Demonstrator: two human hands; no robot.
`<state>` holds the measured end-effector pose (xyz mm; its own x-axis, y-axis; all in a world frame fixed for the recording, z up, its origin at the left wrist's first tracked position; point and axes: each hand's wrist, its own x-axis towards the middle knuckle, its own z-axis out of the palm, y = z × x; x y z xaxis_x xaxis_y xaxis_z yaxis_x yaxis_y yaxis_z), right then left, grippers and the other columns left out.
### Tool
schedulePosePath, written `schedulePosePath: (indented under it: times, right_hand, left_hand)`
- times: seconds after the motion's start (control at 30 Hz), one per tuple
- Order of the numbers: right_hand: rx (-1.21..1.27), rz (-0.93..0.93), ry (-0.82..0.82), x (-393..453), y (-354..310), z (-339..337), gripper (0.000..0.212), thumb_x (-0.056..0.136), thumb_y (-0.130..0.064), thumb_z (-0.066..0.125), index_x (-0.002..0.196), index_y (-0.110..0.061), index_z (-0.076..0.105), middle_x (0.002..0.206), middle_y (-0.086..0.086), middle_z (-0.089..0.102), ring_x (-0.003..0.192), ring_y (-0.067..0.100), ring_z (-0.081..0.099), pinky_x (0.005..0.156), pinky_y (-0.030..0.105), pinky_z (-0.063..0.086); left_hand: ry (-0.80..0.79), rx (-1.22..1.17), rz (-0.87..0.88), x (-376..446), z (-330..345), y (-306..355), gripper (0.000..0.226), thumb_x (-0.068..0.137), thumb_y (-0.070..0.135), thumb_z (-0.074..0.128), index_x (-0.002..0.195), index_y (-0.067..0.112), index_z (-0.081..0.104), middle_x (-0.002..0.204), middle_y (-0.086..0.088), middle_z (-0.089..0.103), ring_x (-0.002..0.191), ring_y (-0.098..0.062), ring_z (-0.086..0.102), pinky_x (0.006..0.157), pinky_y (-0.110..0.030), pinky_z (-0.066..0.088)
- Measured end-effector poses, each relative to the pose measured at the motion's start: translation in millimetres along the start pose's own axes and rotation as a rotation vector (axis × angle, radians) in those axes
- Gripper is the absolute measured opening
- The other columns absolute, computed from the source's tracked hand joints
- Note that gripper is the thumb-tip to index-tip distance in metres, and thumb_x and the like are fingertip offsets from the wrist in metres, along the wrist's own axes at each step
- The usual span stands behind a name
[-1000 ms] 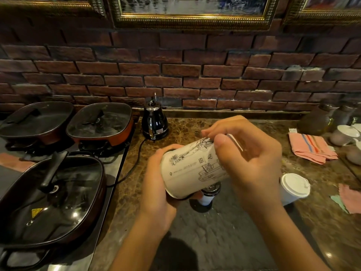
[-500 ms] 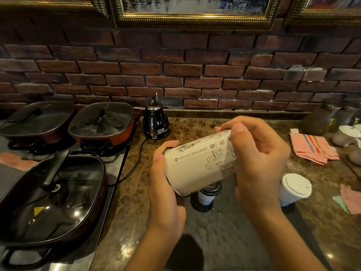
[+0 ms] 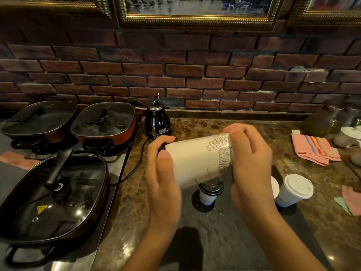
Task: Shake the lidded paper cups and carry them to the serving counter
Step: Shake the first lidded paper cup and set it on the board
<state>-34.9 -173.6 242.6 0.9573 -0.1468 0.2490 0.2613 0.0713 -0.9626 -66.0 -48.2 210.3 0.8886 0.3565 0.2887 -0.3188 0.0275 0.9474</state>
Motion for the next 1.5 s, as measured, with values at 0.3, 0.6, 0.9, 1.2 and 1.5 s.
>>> schedulePosePath:
  times: [0.3,0.6,0.9,1.2,1.5]
  right_hand:
    - [-0.163,-0.442,-0.189,2.6,-16.1,-9.5,0.020,0.088,-0.025,0.049,0.091,-0.019,0.068,0.096,0.007,0.069,0.097,0.030,0.066,0.074,0.048,0.054]
    - [-0.097,-0.038,-0.058,-2.7,-7.4,0.6,0.021,0.094,-0.025,0.050,0.081,-0.022,0.066,0.082,-0.003,0.067,0.077,0.005,0.064,0.064,0.030,0.047]
    - [-0.211,-0.314,0.024,-10.1,-2.0,0.5,0.022,0.092,-0.023,0.048,0.085,-0.016,0.067,0.087,-0.001,0.068,0.085,0.015,0.064,0.065,0.028,0.047]
    - [-0.252,-0.094,-0.121,-9.0,13.7,-6.1,0.016,0.088,-0.034,0.050,0.092,-0.032,0.065,0.097,-0.015,0.065,0.092,0.002,0.062,0.063,0.021,0.049]
    - [-0.205,-0.146,0.019,-13.7,13.9,-2.7,0.016,0.092,-0.019,0.052,0.087,-0.023,0.066,0.091,-0.005,0.066,0.090,0.011,0.063,0.060,0.032,0.050]
  left_hand:
    - [-0.155,-0.399,-0.543,9.1,-8.4,14.5,0.035,0.086,0.044,0.051,0.106,0.020,0.065,0.102,-0.009,0.075,0.091,-0.033,0.073,0.053,-0.034,0.053]
    - [-0.008,-0.166,-0.192,0.9,-5.2,0.4,0.031,0.095,0.046,0.035,0.113,0.033,0.057,0.101,0.009,0.068,0.091,-0.015,0.070,0.050,-0.025,0.051]
    - [-0.094,-0.260,-0.373,8.8,-10.9,3.9,0.026,0.093,0.045,0.048,0.107,0.029,0.064,0.104,-0.006,0.073,0.100,-0.033,0.072,0.058,-0.040,0.054]
    - [-0.145,-0.194,-0.355,8.8,-18.0,-6.7,0.025,0.095,0.043,0.045,0.107,0.031,0.063,0.099,0.006,0.073,0.090,-0.015,0.073,0.057,-0.035,0.053]
    - [-0.113,-0.173,-0.318,8.3,-12.2,-9.3,0.029,0.093,0.047,0.038,0.106,0.038,0.063,0.101,0.009,0.071,0.098,-0.020,0.071,0.059,-0.039,0.053]
